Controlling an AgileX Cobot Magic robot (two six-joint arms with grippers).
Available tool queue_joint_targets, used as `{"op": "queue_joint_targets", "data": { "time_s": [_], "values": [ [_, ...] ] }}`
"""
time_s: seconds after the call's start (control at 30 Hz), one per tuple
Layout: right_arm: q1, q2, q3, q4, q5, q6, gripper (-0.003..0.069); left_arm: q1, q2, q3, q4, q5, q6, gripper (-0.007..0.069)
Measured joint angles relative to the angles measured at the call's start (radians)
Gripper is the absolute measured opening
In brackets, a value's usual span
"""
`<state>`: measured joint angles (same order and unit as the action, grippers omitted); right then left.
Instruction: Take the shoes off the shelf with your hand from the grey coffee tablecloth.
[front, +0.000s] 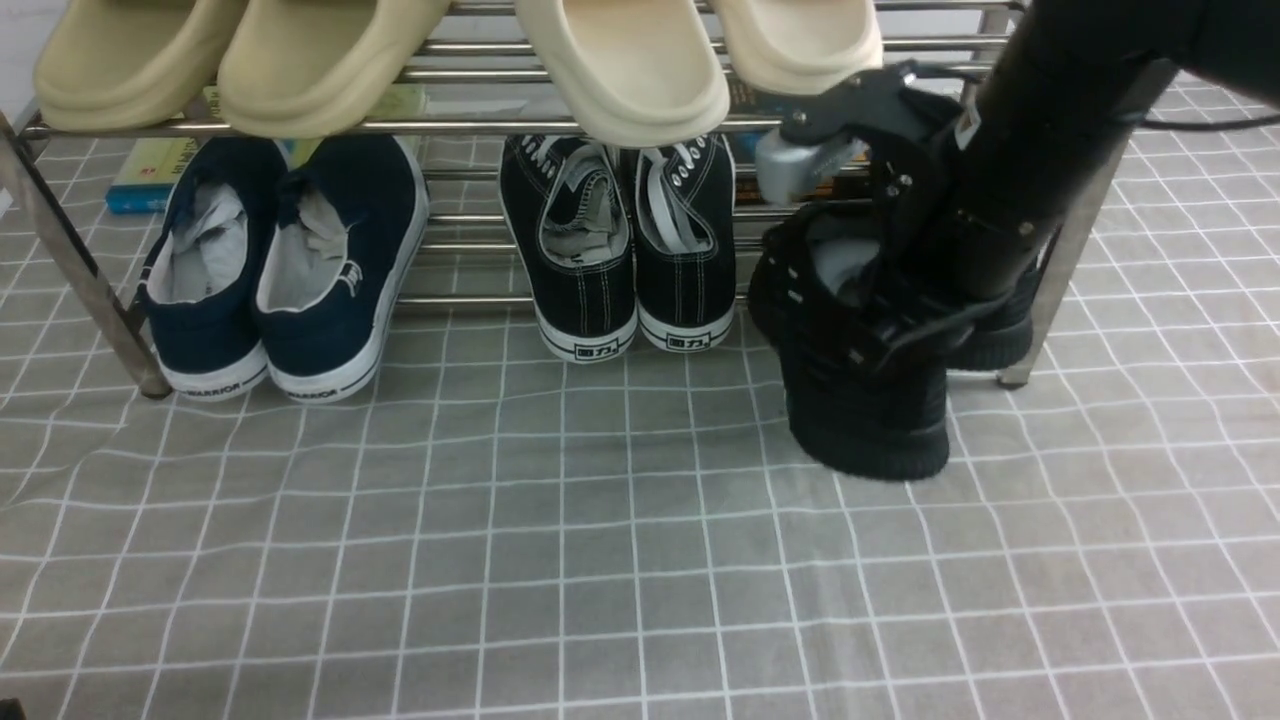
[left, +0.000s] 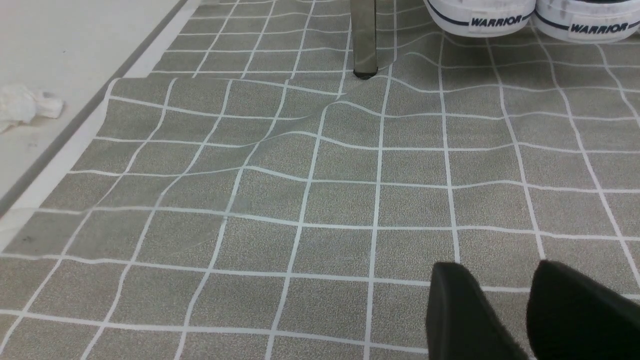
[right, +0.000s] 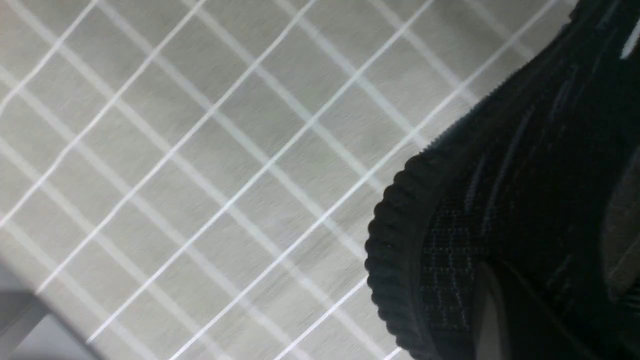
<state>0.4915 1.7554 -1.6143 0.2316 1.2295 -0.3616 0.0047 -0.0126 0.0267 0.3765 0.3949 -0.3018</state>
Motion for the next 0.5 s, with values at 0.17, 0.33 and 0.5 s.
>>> {"op": "queue_joint_targets", "data": {
  "time_s": [0.17, 0.33, 0.5],
  "values": [
    [0.050, -0.064, 0.124, 0.034, -0.001, 0.010, 0.0016, 0.000, 0.000, 0.000, 0.000, 0.000, 0.000, 0.0240],
    [0.096, -0.086, 0.245, 0.042, -0.013, 0.035, 0.0016, 0.000, 0.000, 0.000, 0.001, 0.000, 0.000, 0.0240],
    [0.129, -0.086, 0.362, 0.054, -0.130, 0.038, 0.0020, 0.000, 0.000, 0.000, 0.001, 0.000, 0.000, 0.0240]
  ]
}}
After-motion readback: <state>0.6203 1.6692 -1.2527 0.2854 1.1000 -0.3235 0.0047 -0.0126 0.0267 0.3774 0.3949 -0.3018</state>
